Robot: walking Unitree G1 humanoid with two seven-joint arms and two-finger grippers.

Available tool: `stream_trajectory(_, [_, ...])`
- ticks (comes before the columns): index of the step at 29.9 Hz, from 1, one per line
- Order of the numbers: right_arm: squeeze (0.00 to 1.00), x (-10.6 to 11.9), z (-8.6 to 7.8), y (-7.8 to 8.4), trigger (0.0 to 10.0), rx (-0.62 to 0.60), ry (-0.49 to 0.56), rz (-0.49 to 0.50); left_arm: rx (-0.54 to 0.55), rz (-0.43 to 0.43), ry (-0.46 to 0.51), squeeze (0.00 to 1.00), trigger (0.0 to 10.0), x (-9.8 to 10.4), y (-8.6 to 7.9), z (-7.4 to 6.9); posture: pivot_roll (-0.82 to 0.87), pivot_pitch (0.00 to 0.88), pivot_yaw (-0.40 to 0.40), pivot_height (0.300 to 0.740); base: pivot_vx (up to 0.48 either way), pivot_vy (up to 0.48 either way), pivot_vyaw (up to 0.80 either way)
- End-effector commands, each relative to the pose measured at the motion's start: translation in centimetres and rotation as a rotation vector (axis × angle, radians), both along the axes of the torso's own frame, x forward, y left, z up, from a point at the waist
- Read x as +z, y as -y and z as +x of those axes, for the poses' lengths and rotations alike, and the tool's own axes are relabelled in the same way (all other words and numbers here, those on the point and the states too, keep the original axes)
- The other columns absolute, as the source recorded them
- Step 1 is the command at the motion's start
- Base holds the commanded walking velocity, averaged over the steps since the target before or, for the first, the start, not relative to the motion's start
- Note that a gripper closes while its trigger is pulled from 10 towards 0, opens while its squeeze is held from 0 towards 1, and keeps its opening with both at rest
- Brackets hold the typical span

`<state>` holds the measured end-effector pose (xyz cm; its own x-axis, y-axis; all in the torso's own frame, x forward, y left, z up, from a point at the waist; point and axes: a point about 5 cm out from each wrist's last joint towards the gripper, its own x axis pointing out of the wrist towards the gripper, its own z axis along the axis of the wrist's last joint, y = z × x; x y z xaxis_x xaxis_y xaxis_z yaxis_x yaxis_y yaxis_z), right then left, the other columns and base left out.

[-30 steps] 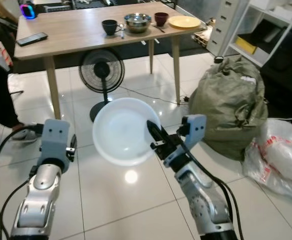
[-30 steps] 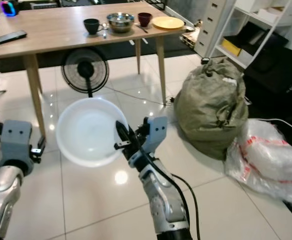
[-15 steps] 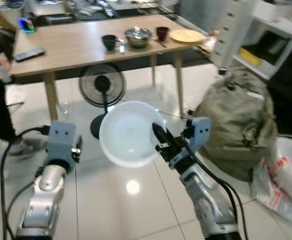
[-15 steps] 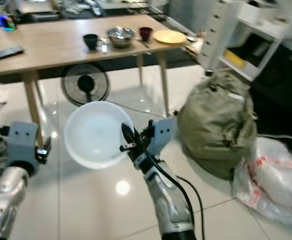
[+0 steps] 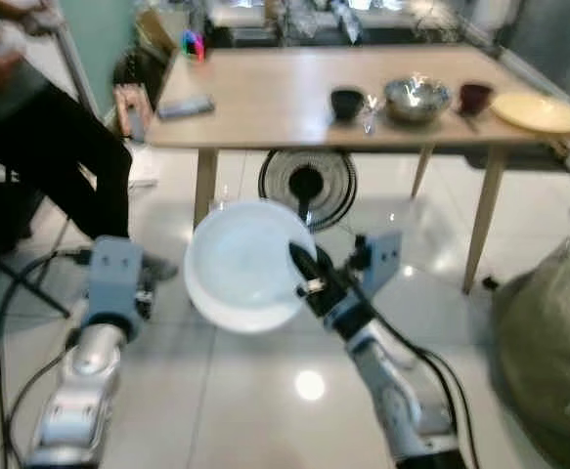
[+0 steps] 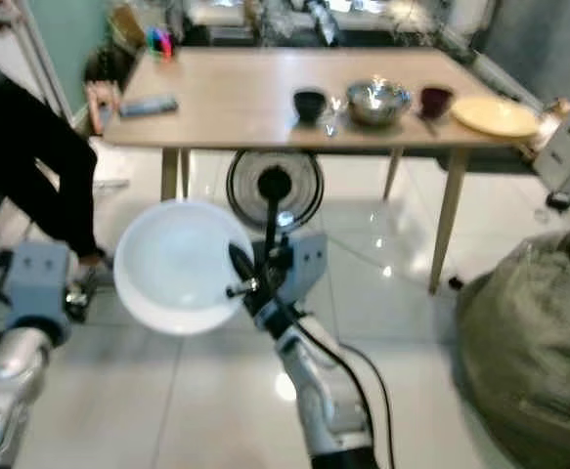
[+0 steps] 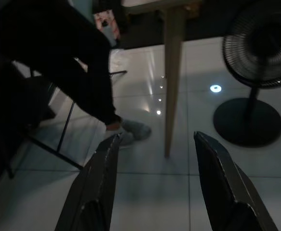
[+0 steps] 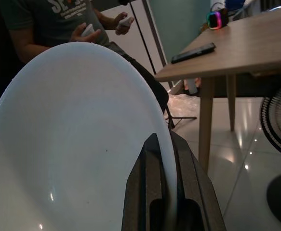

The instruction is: Setting the table

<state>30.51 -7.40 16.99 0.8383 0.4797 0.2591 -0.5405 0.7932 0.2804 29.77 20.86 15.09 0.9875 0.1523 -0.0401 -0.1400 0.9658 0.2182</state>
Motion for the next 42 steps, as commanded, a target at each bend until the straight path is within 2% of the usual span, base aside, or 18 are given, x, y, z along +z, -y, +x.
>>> stream_trajectory(1, [0.0, 0.0, 0.6, 0.6, 10.0, -0.056, -0.016, 0.011, -0.044, 0.003, 0.0, 0.0, 10.0, 0.0, 0.9, 0.3, 0.08, 0.031, 0.045, 0.74, 0.454, 0.0, 0.0])
stream_trajectory(2, [0.0, 0.0, 0.6, 0.6, 10.0, -0.056, -0.016, 0.011, -0.044, 0.003, 0.0, 0.0, 10.0, 0.0, 0.9, 0.3, 0.08, 0.031, 0.045, 0.74, 0.454, 0.0, 0.0])
stream_trajectory(6, [0.0, 0.2, 1.1, 2.0, 10.0, -0.117, -0.012, 0.001, -0.133, 0.008, 0.018, 0.0, 10.0, 0.4, 2.8, 1.0, 0.06, 0.028, 0.053, 0.74, 0.454, 0.0, 0.0])
stream_trajectory(9, [0.0, -0.2, 1.3, 4.7, 10.0, -0.199, -0.008, -0.057, -0.251, -0.02, 0.039, 0.0, 10.0, 1.0, 5.4, 1.7, 0.05, 0.025, 0.062, 0.74, 0.455, 0.0, 0.0])
stream_trajectory(12, [0.0, -1.3, 1.0, 7.9, 10.0, -0.32, -0.041, -0.134, -0.34, -0.035, 0.051, 0.0, 10.0, 1.3, 7.2, 1.6, 0.04, 0.026, 0.068, 0.74, 0.454, 0.0, 0.0])
stream_trajectory(13, [0.0, -1.3, 1.0, 7.9, 10.0, -0.32, -0.041, -0.134, -0.34, -0.035, 0.051, 0.0, 10.0, 1.3, 7.2, 1.6, 0.04, 0.026, 0.068, 0.74, 0.454, 0.0, 0.0])
stream_trajectory(16, [0.0, -2.0, 0.6, 11.0, 10.0, -0.426, -0.07, -0.161, -0.359, -0.035, 0.051, 0.0, 10.0, 1.3, 7.6, 1.3, 0.04, 0.028, 0.069, 0.74, 0.456, 0.0, 0.0])
stream_trajectory(17, [0.0, -2.0, 0.6, 11.0, 10.0, -0.426, -0.07, -0.161, -0.359, -0.035, 0.051, 0.0, 10.0, 1.3, 7.6, 1.3, 0.04, 0.028, 0.069, 0.74, 0.458, 0.0, 0.0])
stream_trajectory(19, [0.0, -2.1, 0.4, 12.2, 10.0, -0.449, -0.072, -0.182, -0.365, -0.042, 0.043, 0.0, 10.0, 1.1, 7.7, 1.0, 0.04, 0.029, 0.07, 0.74, 0.458, 0.0, 0.0])
stream_trajectory(21, [0.0, -2.2, 0.2, 12.7, 10.0, -0.444, -0.077, -0.184, -0.378, -0.043, 0.037, 0.0, 10.0, 1.0, 7.8, 0.8, 0.04, 0.029, 0.072, 0.74, 0.458, 0.0, 0.0])
stream_trajectory(23, [0.0, -2.2, 0.1, 12.8, 10.0, -0.439, -0.079, -0.18, -0.382, -0.044, 0.036, 0.0, 10.0, 1.0, 7.9, 0.7, 0.04, 0.029, 0.072, 0.74, 0.458, 0.0, 0.0])
stream_trajectory(26, [0.0, -2.2, 0.1, 12.2, 10.0, -0.399, -0.07, -0.18, -0.397, -0.049, 0.037, 0.0, 10.0, 1.2, 8.1, 0.6, 0.04, 0.03, 0.075, 0.74, 0.458, 0.0, 0.0])
stream_trajectory(29, [0.0, -2.2, 0.6, 11.1, 10.0, -0.396, -0.078, -0.131, -0.401, -0.048, 0.044, 0.0, 10.0, 1.3, 8.1, 0.7, 0.05, 0.03, 0.071, 0.74, 0.458, 0.0, 0.0])
stream_trajectory(35, [0.0, -2.4, 1.0, 10.2, 10.0, -0.387, -0.093, -0.111, -0.387, -0.048, 0.051, 0.0, 10.0, 1.5, 7.9, 0.7, 0.06, 0.034, 0.062, 0.74, 0.458, 0.0, 0.0])
stream_trajectory(42, [0.0, -2.2, 1.2, 10.6, 10.0, -0.396, -0.101, -0.085, -0.371, -0.047, 0.047, 0.0, 10.0, 1.5, 7.5, 0.6, 0.06, 0.037, 0.061, 0.74, 0.456, 0.0, -0.68])
